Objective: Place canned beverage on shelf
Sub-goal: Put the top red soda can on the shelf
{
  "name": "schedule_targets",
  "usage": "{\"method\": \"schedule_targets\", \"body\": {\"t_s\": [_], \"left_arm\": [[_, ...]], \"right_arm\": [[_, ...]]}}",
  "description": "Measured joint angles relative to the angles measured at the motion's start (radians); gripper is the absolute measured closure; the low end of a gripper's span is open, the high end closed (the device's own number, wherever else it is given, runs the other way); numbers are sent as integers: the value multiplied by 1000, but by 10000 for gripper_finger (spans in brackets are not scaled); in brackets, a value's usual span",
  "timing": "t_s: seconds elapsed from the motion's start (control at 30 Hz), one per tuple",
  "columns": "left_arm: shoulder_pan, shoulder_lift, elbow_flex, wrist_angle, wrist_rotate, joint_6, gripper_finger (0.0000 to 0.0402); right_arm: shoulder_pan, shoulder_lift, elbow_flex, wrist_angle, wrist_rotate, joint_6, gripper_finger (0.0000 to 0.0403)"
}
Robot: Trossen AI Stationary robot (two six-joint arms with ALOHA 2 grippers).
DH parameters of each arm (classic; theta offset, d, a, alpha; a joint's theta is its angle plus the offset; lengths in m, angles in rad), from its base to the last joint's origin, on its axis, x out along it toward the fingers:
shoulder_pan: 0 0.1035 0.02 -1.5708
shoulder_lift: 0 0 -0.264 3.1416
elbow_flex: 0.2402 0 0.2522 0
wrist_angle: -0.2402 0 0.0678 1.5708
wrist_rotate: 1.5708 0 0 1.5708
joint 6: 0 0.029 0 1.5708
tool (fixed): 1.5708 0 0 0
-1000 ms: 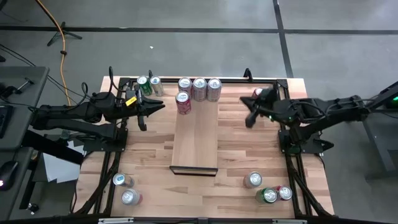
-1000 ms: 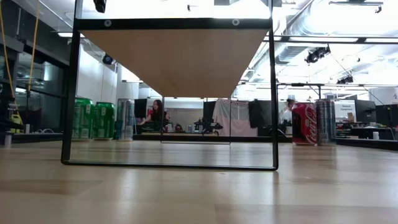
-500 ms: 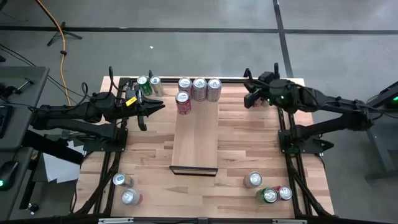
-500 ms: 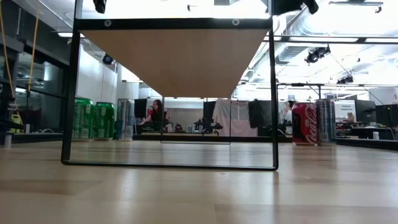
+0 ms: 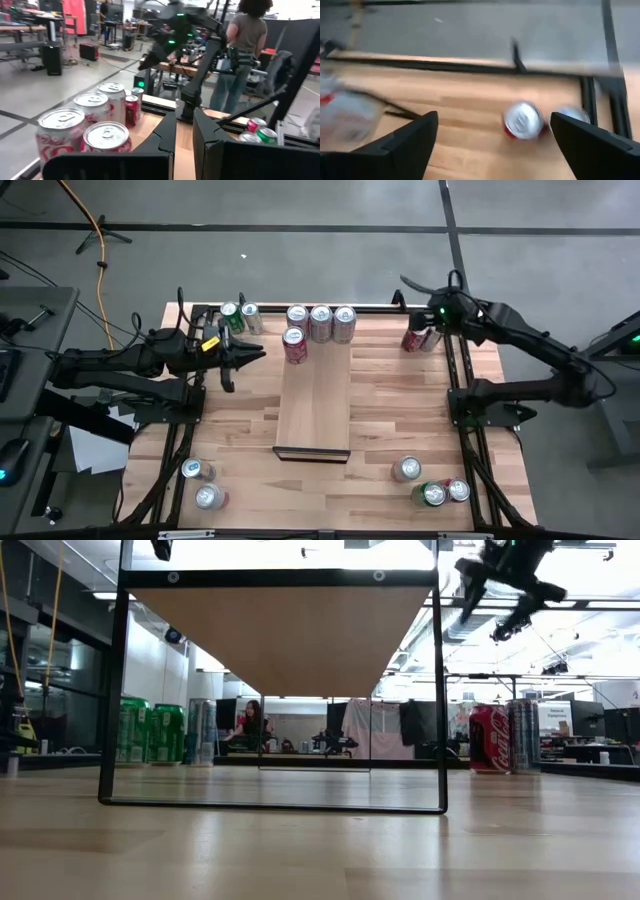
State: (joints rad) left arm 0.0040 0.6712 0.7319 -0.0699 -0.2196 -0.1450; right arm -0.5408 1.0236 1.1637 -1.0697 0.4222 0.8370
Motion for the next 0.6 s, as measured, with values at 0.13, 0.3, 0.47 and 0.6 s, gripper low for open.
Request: {"method": "schedule_targets", "body": {"t_s": [0.13, 0.3, 0.47, 0.6], "left_arm": [[0, 0, 0, -22, 20, 0, 401], [0, 0, 0, -23, 27, -1, 402], [0, 0, 0, -23, 27, -1, 401], [0, 0, 0, -23, 27, -1, 402]], "right_arm": [[-121, 55, 0, -95, -78, 100, 21], [-247, 171, 0, -68, -214, 43, 20], [-318, 296, 0, -4, -350, -142, 20], [-348, 371, 18, -25, -387, -359, 20]]}}
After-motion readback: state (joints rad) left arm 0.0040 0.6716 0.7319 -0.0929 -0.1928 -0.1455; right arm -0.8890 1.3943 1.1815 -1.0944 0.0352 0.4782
